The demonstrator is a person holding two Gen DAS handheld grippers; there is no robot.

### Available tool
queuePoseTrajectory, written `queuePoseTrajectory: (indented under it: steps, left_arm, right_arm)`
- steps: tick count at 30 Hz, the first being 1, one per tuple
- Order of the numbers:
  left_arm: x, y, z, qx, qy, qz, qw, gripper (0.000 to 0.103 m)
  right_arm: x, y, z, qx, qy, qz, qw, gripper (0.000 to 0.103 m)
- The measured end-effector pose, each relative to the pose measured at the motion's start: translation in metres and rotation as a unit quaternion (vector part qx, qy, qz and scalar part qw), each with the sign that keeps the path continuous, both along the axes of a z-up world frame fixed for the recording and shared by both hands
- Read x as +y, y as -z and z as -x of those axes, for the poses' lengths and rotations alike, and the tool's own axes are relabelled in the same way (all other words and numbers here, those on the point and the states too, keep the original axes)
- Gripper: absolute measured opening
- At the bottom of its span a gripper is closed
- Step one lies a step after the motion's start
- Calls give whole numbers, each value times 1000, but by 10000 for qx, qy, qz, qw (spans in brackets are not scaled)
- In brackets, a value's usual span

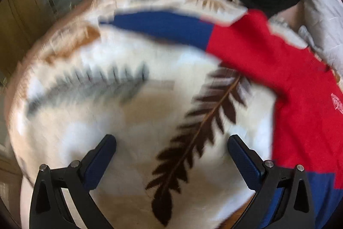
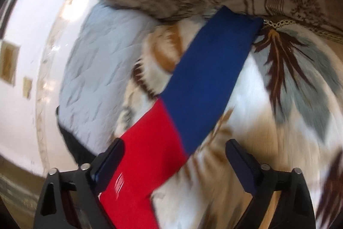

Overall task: Fold small clothes
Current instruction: 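Grasp the blue sleeve cuff with the right tool and fold it across the chest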

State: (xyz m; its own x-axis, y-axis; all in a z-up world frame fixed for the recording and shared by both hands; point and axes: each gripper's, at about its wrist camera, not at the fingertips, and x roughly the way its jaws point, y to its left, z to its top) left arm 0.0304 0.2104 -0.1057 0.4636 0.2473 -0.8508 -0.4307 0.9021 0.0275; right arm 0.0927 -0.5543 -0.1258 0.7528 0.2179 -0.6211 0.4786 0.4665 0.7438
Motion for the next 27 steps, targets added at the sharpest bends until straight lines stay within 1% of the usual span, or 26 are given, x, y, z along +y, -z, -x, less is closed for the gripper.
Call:
queuePoseTrajectory:
  steps: [1, 2, 3, 5, 6, 7, 8, 9, 11, 12, 13, 14, 15, 16, 17, 18, 19, 20, 21, 22, 23, 24, 25, 26, 27]
  left_arm:
    - [-3, -1, 5, -181, 66, -152, 9997, 103]
    - [-6, 0, 9, -237, 118, -246, 9993, 103]
    - [-7, 0, 12, -287, 124, -261, 9992, 103]
    - [-4, 0, 13, -306, 102, -145, 9994, 103]
    - [-4, 0, 13, -316, 89, -133, 9994, 103]
    - [-4, 0, 12, -322, 84, -155, 9993, 103]
    - [-6, 1, 12, -336, 87, -194, 9992, 103]
    - [-6, 2, 10, -350, 83, -190, 9992, 103]
    - [-5, 2, 12, -387, 84, -172, 9991, 103]
    - [-6, 1, 13, -394, 87, -180, 9990, 103]
    - [-9, 0, 15, -399, 87, -205, 9990, 103]
    - [-10, 0, 8, -395, 79, -201, 9990, 103]
    - [-10, 0, 8, -407, 70, -217, 9989, 103]
    - [-10, 0, 8, -414, 66, -228, 9989, 103]
    - [-10, 0, 8, -419, 67, -230, 9988, 103]
    - [-9, -1, 9, -427, 66, -221, 9988, 103]
    - [-9, -1, 9, -432, 67, -206, 9988, 103]
    - [-8, -1, 9, -437, 68, -199, 9988, 103]
    - [-8, -1, 9, -440, 74, -202, 9988, 103]
    - [-8, -1, 10, -441, 79, -204, 9988, 103]
    - [-8, -1, 11, -446, 81, -200, 9988, 103]
    - [-8, -1, 11, -448, 81, -200, 9988, 103]
    - [-8, -1, 11, -448, 84, -199, 9988, 103]
    - [-8, -1, 11, -447, 90, -194, 9988, 103]
    - [-8, -1, 11, -446, 98, -183, 9988, 103]
  right_arm:
    - [-4, 4, -5, 18, 46, 55, 10000, 88]
    - [-8, 6, -11, 37, 142, 149, 9998, 87]
    - [-12, 3, -19, 48, 228, 273, 9994, 84]
    - [-16, 1, -30, 106, 217, 540, 9983, 83]
    - [-18, -3, -42, 246, 184, 809, 9963, 75]
    - [-18, 0, -44, 369, 172, 969, 9945, 53]
    - [-22, 1, -53, 673, 201, 1121, 9912, 31]
    - [-25, 2, -55, 838, 253, 1186, 9891, 7]
    - [-21, -19, -63, 767, 251, 1488, 9856, 7]
    - [-7, -43, -69, 563, 113, 1834, 9814, 7]
    - [5, -57, -70, 418, -1, 2033, 9782, 7]
    - [35, -89, -77, 71, -318, 2388, 9705, 7]
    - [62, -111, -77, -226, -581, 2645, 9624, 7]
    - [94, -134, -75, -554, -842, 2893, 9519, 7]
    - [134, -155, -71, -925, -1133, 3129, 9385, 7]
    - [168, -170, -66, -1228, -1412, 3299, 9253, 7]
    - [213, -180, -58, -1567, -1813, 3471, 9067, 7]
    - [252, -182, -51, -1819, -2166, 3550, 8911, 7]
    - [285, -178, -48, -1961, -2466, 3575, 8792, 8]
    - [328, -158, -46, -1932, -2961, 3585, 8640, 16]
    - [353, -138, -50, -1735, -3382, 3564, 8535, 29]
    - [381, -103, -59, -1285, -3917, 3458, 8429, 84]
    - [393, -74, -64, -969, -4126, 3341, 8419, 100]
    - [395, -53, -65, -687, -4171, 3228, 8468, 99]
    - [389, -36, -64, -465, -4091, 2973, 8614, 98]
